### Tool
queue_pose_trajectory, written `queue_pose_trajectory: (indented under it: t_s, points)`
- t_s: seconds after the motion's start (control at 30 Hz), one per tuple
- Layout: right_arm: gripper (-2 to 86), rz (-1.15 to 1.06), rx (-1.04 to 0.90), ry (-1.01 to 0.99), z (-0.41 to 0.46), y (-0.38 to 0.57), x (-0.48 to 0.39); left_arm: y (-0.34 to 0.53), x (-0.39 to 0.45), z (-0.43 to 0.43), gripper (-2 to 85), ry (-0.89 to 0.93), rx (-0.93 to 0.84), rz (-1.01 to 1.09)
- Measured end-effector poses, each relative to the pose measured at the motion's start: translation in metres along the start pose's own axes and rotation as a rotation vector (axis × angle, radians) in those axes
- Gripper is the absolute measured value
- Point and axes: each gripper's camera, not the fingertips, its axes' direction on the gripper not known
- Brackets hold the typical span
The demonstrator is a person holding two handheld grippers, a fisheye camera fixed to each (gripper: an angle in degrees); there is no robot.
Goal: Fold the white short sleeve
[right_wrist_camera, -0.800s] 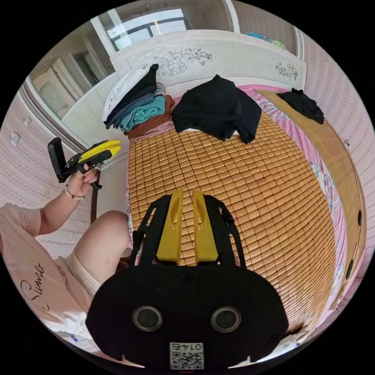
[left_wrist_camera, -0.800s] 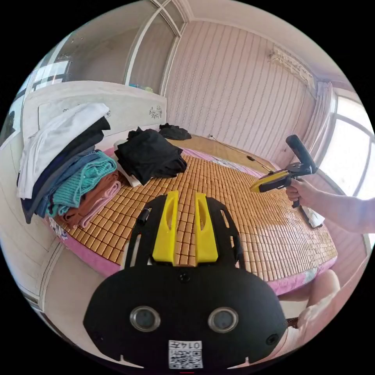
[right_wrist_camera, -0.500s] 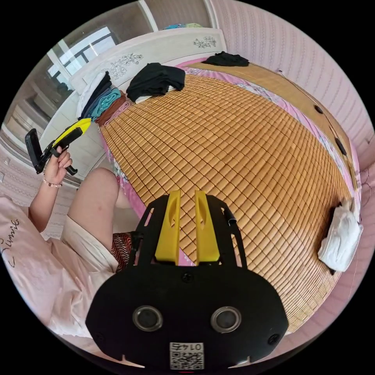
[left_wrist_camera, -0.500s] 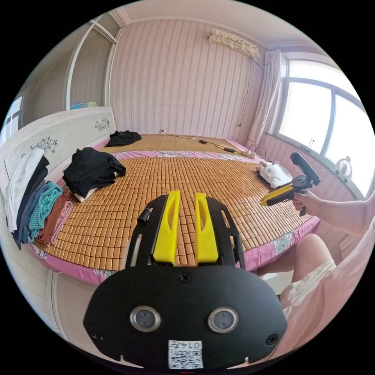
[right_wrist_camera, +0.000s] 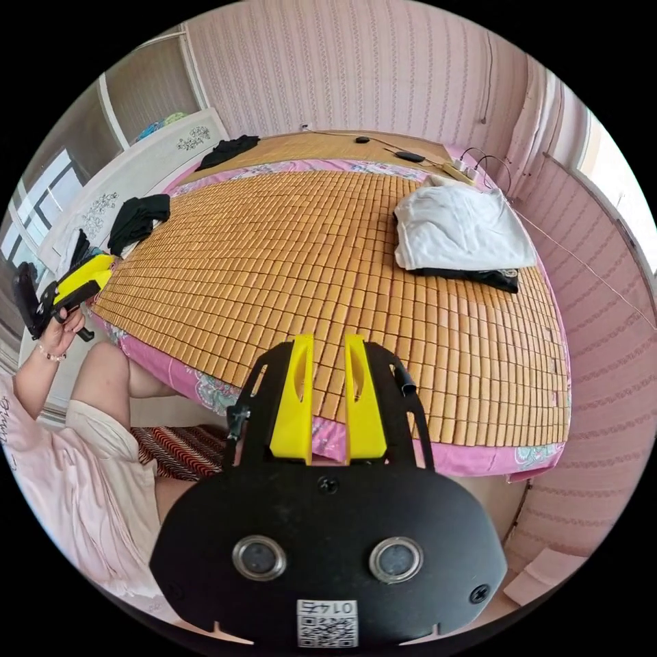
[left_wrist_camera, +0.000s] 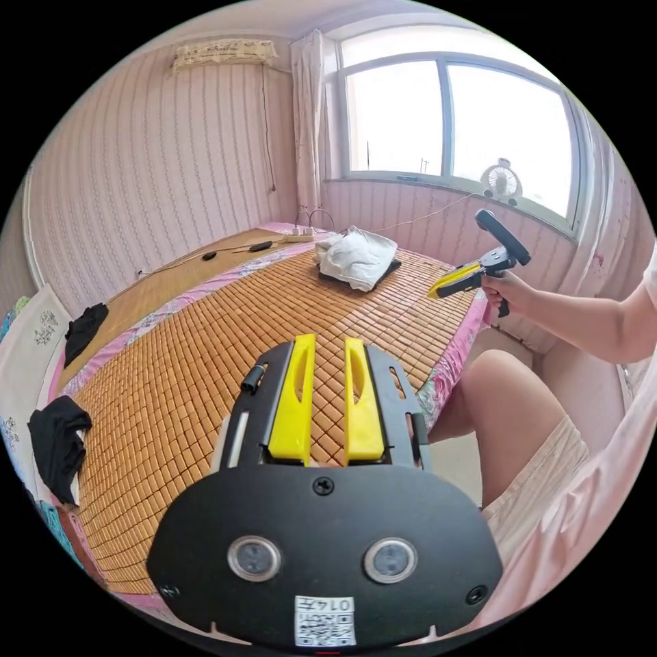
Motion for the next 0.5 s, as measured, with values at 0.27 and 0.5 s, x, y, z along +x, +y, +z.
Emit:
queue_pose_trajectory:
  t_s: [0.27,0.5]
  points:
    - [8.3,0.004,0.004,0.069,0.008,-0.056,0.096,-0.133,-0.002,0.178,8.9,0.232,-0.043,0.036]
    - [11.8,0.097,0.027,0.140,0.048,-0.134,0.167,-0.226,-0.008,0.340,13.2,0.254,-0.190,-0.062]
